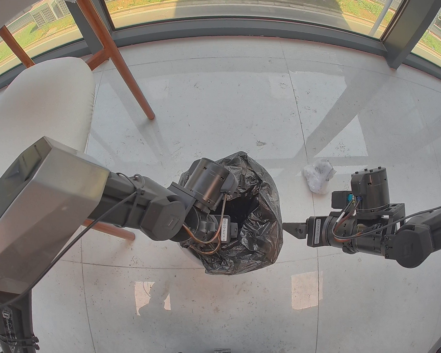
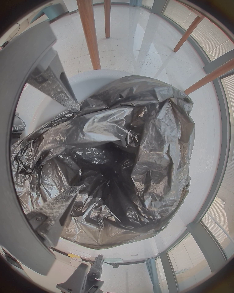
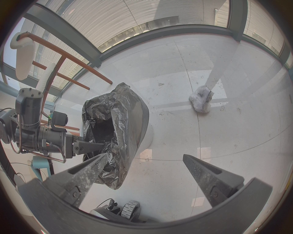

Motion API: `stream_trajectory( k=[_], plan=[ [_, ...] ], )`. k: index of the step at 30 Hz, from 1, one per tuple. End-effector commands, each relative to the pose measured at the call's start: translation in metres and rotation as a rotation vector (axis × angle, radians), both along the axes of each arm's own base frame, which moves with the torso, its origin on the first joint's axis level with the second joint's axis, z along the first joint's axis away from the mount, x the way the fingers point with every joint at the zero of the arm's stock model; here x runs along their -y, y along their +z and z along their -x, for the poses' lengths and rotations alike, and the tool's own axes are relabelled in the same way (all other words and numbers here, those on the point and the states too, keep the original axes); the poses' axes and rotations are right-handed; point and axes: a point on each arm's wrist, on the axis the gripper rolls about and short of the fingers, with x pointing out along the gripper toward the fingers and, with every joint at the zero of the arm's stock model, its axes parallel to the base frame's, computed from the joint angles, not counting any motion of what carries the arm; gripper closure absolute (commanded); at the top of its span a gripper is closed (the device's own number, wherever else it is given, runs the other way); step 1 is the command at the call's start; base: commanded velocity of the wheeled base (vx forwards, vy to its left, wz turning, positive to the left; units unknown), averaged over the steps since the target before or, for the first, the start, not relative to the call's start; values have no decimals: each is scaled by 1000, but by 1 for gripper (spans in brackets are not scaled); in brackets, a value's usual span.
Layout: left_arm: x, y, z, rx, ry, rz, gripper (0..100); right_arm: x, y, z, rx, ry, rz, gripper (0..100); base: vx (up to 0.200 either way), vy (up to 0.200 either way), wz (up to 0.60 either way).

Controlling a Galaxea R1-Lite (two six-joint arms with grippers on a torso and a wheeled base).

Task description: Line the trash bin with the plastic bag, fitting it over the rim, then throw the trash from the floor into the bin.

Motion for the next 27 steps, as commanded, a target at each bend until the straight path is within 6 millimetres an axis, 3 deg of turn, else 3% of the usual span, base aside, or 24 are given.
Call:
stream_trajectory(
  k=[1,9,19,27],
  plan=[
    [2,-3,-3,-2,2,-6,100,-1,0,0,1,1,0,0,0,0,0],
    [-5,1,-2,-17,13,-29,100,1,-1,0,-2,-4,1,0,0,0,0],
    [-24,63,17,-8,24,-91,100,1,0,1,-1,-4,-1,0,0,0,0],
    [-34,90,31,-15,36,-132,100,0,0,2,-1,0,-1,0,0,0,0]
  ],
)
